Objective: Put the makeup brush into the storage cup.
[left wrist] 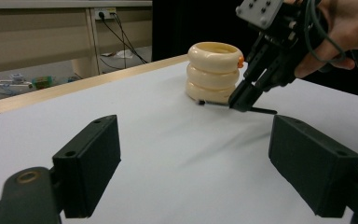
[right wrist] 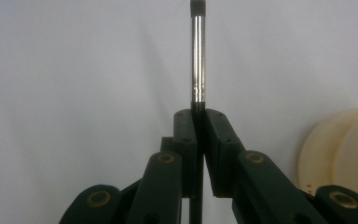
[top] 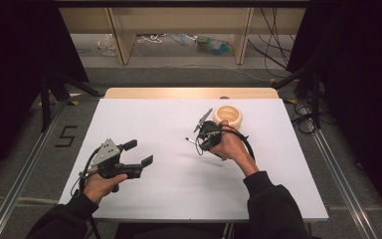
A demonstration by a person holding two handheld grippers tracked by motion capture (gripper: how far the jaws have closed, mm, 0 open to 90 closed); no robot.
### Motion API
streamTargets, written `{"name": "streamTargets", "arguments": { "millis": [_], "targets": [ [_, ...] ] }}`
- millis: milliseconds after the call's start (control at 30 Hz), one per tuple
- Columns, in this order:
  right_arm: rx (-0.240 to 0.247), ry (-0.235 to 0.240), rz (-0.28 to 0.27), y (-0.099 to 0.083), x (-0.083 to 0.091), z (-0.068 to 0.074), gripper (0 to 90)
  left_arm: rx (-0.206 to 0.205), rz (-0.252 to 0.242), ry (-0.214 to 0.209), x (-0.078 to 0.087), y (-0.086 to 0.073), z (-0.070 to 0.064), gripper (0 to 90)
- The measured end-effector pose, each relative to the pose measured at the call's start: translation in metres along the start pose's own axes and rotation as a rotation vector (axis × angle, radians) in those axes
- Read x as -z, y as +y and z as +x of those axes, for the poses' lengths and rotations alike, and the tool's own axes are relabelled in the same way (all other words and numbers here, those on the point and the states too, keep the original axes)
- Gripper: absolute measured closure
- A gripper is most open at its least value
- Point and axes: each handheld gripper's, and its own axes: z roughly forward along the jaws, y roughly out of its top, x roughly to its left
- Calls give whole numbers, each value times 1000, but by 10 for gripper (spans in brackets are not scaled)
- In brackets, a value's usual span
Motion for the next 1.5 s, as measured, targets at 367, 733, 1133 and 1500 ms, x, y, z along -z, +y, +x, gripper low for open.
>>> {"name": "streamTargets", "arguments": {
  "millis": [367,733,1133,1500],
  "targets": [
    [-56,-136,-248,-11,22,-7,839,-4,4,6,2,1,0,164],
    [-156,-92,-462,-18,36,-15,839,3,0,7,2,1,-1,164],
    [-209,-97,-615,-20,43,-19,839,-10,-1,8,3,2,0,163],
    [-245,-105,-700,-24,52,-25,839,-4,6,6,2,0,-1,163]
  ]
}}
